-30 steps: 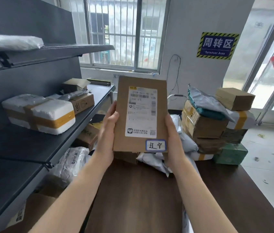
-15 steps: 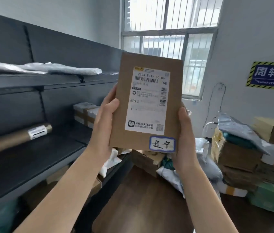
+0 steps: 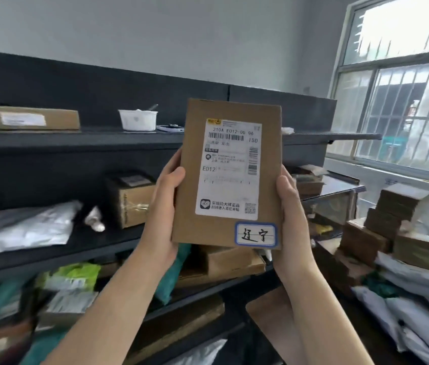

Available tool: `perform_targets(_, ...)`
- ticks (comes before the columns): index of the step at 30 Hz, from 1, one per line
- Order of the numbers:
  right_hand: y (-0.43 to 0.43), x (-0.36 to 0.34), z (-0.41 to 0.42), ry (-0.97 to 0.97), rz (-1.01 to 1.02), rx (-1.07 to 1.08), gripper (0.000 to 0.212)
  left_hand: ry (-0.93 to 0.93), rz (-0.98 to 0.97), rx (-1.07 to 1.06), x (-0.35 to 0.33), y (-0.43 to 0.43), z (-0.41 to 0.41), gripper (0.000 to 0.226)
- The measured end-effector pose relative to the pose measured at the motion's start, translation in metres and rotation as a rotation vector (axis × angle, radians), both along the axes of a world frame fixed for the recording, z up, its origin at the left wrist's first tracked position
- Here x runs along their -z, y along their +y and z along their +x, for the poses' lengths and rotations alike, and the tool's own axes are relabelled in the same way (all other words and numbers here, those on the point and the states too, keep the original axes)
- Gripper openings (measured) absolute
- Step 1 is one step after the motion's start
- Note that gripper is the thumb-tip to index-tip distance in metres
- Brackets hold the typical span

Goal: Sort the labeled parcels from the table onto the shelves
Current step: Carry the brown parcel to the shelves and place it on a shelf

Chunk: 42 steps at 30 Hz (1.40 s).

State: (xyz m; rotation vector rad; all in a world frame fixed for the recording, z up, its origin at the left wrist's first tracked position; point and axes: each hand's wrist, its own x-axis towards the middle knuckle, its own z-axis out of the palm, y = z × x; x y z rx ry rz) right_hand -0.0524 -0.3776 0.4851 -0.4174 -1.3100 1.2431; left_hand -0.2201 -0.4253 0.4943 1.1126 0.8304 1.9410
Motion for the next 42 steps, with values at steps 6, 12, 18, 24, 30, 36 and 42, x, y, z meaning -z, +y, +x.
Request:
perform_targets(6, -0.084, -0.011, -0.091, 0.009, 0.017, -0.225, 0.060, 0.013, 0.029, -0.236, -0.008, -0.118, -0.074, 0.044)
perform_targets(12, -0.192, -0.006, -0.198, 0.041, -0.024, -0.480, 0.061, 0.057, 0.012, -0.483, -0.005, -0.257, -0.158, 0.045)
perform_targets(18, -0.328, 0.019, -0.304, 0.016, -0.048, -0.677, 0.059, 0.064, -0.056, -0.655, 0.013, -0.417, -0.241, 0.043)
perform_targets(24, -0.456, 0.039, -0.399, -0.015, -0.147, -0.810, 0.059, -0.001, -0.132, -0.845, 0.036, -0.560, -0.303, 0.043)
perform_targets(30, -0.544, 0.043, -0.488, -0.069, -0.148, -0.912, 0.044, -0.055, -0.126, -0.992, 0.041, -0.656, -0.366, 0.050)
perform_targets(36, -0.614, 0.042, -0.590, -0.126, -0.185, -1.010, 0.059, -0.081, -0.122, -1.125, 0.038, -0.730, -0.449, 0.042)
perform_targets(42, -0.683, 0.034, -0.702, -0.154, -0.181, -1.183, 0.058, -0.106, -0.068, -1.312, 0.036, -0.801, -0.537, 0.042)
